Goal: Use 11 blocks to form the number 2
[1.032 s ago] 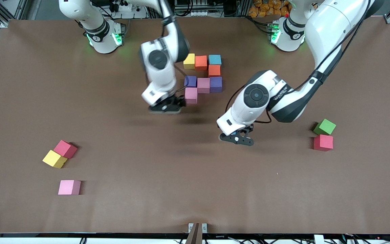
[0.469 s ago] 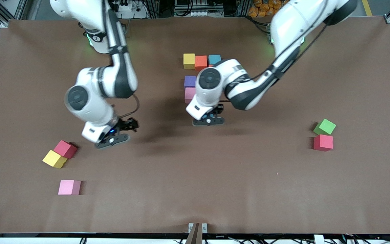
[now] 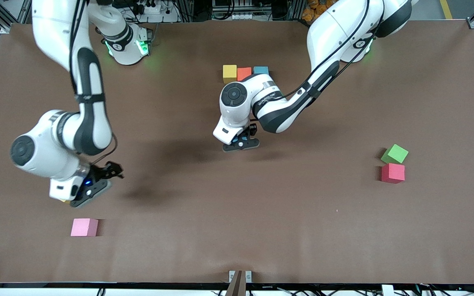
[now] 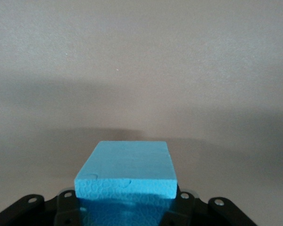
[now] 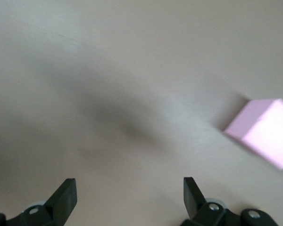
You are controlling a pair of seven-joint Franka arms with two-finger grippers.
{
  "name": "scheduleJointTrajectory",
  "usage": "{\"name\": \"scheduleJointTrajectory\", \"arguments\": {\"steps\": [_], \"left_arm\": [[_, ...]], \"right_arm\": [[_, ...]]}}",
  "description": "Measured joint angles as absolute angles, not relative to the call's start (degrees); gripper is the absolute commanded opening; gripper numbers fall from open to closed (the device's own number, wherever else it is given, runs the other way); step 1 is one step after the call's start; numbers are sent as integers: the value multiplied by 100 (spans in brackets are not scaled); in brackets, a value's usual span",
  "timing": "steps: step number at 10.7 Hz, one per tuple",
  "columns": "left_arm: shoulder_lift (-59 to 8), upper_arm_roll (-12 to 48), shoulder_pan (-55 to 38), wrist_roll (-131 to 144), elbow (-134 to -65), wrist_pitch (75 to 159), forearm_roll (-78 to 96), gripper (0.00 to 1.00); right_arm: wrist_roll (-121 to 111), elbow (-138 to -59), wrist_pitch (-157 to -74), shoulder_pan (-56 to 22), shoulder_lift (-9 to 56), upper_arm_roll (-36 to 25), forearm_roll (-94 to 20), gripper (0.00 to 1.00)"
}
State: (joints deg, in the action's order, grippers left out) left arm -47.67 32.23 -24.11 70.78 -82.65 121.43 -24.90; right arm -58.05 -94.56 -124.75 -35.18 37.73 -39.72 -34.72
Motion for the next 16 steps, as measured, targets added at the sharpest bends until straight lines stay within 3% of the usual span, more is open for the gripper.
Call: {"name": "scheduleJointTrajectory", "arguments": {"steps": [3, 7, 12, 16], "left_arm": [[-4835, 3221, -2498, 7070, -8260, 12145, -2490, 5], [-4846, 3197, -2709, 6672, -8260, 12145, -2671, 4], [-4931, 3190, -2784, 6269, -8262, 12145, -2816, 4], [-5012, 3187, -2847, 6268, -8262, 12145, -2817, 4]], "right_arm": [[-7764, -8600, -13098, -2499, 4462, -3346, -3472, 100], [-9595, -7458, -13140, -1057, 5374, -2451, -3472, 100], [-10394, -6673, -13150, -1134, 5769, -2360, -3468, 100], [-10701, -6545, -13288, -1105, 5938, -2289, -3468, 100]]}}
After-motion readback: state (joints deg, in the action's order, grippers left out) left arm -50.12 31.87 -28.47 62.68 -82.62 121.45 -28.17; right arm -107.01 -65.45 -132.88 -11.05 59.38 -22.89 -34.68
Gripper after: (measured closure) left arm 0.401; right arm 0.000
